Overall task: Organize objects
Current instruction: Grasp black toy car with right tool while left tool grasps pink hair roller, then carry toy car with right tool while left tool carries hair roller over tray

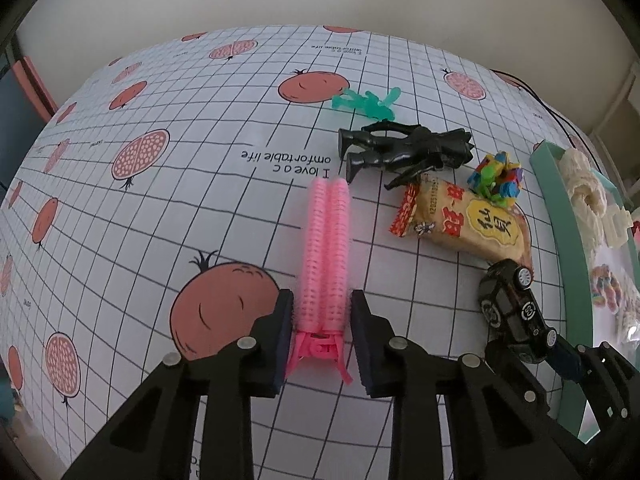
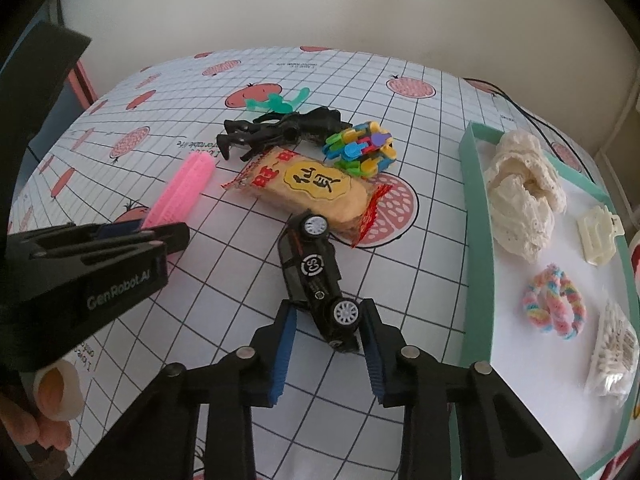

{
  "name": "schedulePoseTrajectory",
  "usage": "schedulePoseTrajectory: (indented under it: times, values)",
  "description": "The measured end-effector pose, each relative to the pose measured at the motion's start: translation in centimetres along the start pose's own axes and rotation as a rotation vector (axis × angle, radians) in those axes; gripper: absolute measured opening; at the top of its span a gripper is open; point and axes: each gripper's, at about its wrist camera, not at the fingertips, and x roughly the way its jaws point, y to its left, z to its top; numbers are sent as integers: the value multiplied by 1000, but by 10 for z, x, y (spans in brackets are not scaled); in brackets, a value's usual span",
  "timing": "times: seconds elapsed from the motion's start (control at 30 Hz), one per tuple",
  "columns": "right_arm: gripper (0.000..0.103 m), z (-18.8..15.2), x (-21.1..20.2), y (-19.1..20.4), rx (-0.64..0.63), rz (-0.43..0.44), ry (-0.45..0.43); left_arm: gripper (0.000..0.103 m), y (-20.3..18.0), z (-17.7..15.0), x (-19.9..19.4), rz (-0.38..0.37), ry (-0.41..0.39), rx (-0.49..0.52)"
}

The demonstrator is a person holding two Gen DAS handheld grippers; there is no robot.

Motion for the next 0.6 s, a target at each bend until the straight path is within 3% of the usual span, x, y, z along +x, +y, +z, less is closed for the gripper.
schedulePoseTrajectory:
  times: [0.07, 0.6]
  values:
    - [26, 0, -1, -1, 9, 5, 8, 29, 0, -2, -2, 4, 6, -3]
    - [25, -5, -7, -14, 162, 130, 47, 29, 5, -15, -10, 2, 34, -11]
